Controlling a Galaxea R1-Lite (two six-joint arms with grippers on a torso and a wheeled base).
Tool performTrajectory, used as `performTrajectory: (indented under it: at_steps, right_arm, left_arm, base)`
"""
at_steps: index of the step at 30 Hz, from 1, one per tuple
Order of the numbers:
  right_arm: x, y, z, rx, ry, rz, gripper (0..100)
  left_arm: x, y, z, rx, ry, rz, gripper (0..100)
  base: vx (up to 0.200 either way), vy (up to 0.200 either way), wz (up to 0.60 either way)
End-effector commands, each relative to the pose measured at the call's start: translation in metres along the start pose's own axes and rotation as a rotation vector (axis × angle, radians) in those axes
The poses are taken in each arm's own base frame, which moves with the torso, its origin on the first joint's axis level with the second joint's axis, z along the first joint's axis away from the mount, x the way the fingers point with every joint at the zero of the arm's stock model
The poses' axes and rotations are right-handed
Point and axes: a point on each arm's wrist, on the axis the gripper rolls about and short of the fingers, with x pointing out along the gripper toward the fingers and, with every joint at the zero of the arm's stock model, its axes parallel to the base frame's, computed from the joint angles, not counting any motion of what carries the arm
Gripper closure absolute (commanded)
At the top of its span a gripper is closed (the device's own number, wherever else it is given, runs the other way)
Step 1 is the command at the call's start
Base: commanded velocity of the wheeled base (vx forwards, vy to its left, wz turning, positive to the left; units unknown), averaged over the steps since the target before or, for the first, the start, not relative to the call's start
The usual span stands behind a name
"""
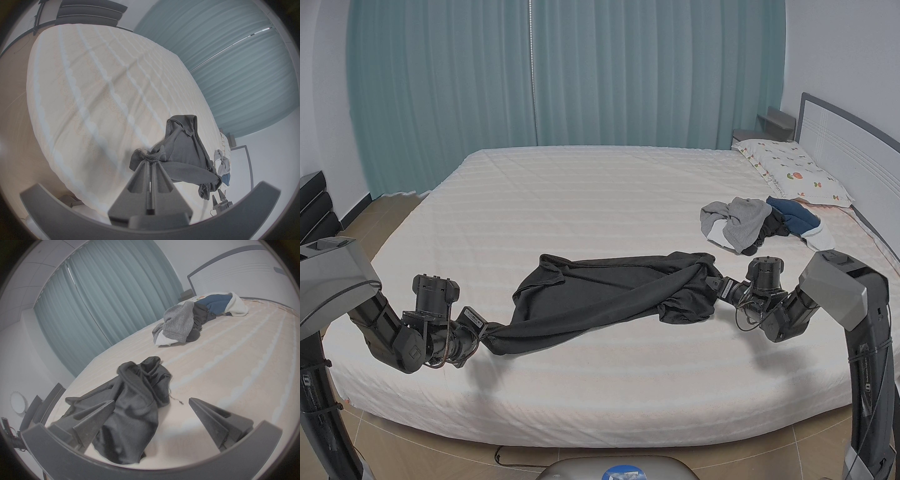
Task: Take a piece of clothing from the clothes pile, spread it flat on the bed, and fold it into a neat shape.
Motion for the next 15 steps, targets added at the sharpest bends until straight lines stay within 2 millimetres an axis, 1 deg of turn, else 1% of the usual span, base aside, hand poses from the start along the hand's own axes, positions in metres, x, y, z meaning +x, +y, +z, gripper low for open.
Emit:
performTrajectory:
  at_steps: [1,3,5,6,7,9,10,11,15]
  right_arm:
    - [-0.037,0.014,0.024,0.008,0.008,0.044,0]
    - [-0.043,0.014,0.021,0.008,0.031,0.048,0]
    - [-0.048,0.014,0.011,0.004,0.080,0.066,0]
    - [-0.049,0.014,0.010,0.004,0.087,0.069,0]
    - [-0.051,0.016,0.001,0.001,0.116,0.080,0]
    - [-0.051,0.020,-0.008,-0.006,0.141,0.087,0]
    - [-0.051,0.020,-0.008,-0.006,0.141,0.087,0]
    - [-0.050,0.023,-0.020,0.012,0.174,0.089,0]
    - [-0.049,0.030,-0.031,0.034,0.204,0.097,0]
  left_arm:
    - [0.000,0.000,0.000,0.001,0.000,0.001,100]
    - [0.000,0.000,0.000,0.001,0.000,0.001,100]
    - [0.000,0.000,0.000,0.001,0.000,0.001,100]
    - [0.000,0.000,0.000,0.001,0.000,0.001,100]
    - [0.000,0.000,0.000,0.001,0.000,0.001,100]
    - [0.000,0.001,0.000,0.000,-0.001,0.002,100]
    - [0.000,0.001,0.000,0.000,-0.001,0.002,100]
    - [0.000,0.001,-0.001,0.001,0.003,0.003,100]
    - [0.000,0.001,0.000,0.001,0.002,0.002,100]
  base:
    - [0.000,0.000,0.00]
    - [0.000,0.000,0.00]
    - [0.000,0.000,0.00]
    - [0.000,0.000,0.00]
    - [0.000,0.000,0.00]
    - [0.000,0.000,0.00]
    - [0.000,0.000,0.00]
    - [0.000,0.000,0.00]
    - [0.000,0.000,0.00]
